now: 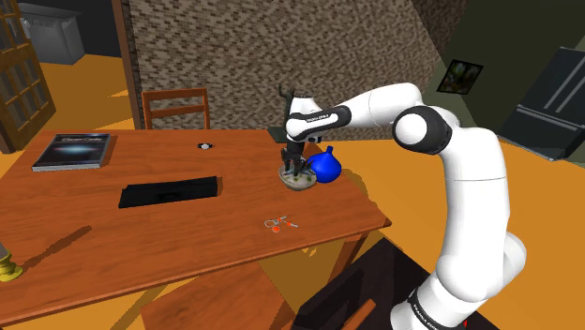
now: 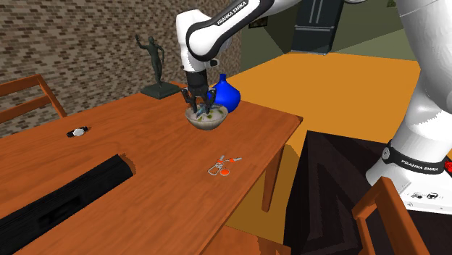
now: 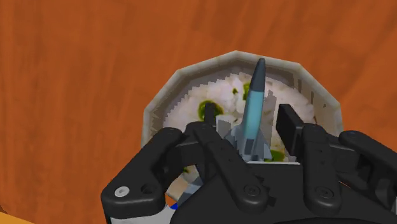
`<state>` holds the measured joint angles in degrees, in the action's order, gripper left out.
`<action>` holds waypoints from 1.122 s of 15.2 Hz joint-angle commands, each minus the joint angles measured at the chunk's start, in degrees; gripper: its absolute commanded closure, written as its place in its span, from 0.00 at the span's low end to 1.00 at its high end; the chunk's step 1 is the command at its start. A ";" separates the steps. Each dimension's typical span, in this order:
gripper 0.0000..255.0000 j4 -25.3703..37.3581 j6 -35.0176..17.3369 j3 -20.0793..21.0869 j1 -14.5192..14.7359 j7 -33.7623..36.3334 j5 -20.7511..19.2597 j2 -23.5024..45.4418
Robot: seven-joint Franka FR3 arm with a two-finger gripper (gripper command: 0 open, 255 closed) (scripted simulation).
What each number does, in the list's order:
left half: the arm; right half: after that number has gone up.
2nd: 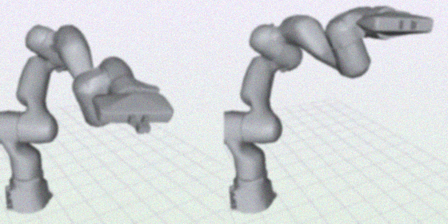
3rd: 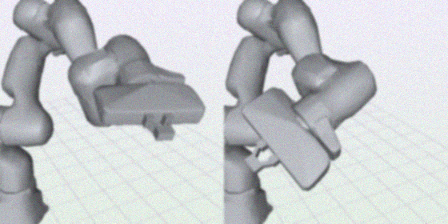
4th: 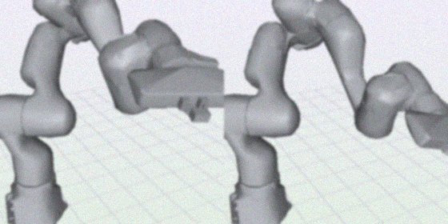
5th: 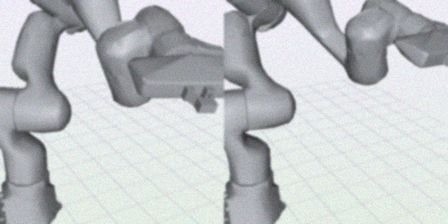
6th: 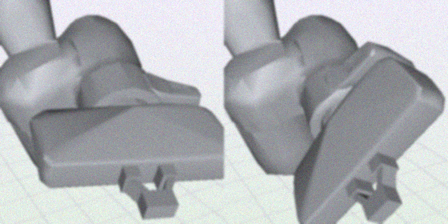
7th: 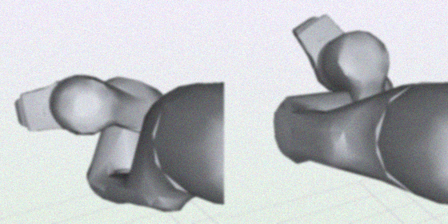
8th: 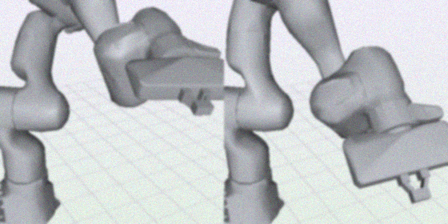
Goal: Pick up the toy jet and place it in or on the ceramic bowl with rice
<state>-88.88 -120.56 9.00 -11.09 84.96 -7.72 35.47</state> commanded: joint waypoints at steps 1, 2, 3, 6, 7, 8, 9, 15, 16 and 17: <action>0.00 0.00 0.00 0.00 0.00 0.00 0.00 0.00; 0.00 0.00 0.00 0.00 0.00 0.00 0.00 0.00; 0.00 0.00 0.00 0.00 0.00 0.00 0.00 0.00; 0.00 0.69 1.50 0.11 -0.02 -0.11 0.17 -0.82; 0.00 1.49 3.03 0.22 -0.02 -0.22 0.34 -1.57; 0.00 2.37 4.60 0.31 -0.01 -0.32 0.49 -2.26; 0.00 3.14 5.86 0.38 0.00 -0.40 0.61 -2.75; 0.00 3.14 5.86 0.38 0.00 -0.40 0.61 -2.75; 0.00 3.14 5.86 0.38 0.00 -0.40 0.61 -2.75; 0.00 3.14 5.86 0.38 0.00 -0.40 0.61 -2.75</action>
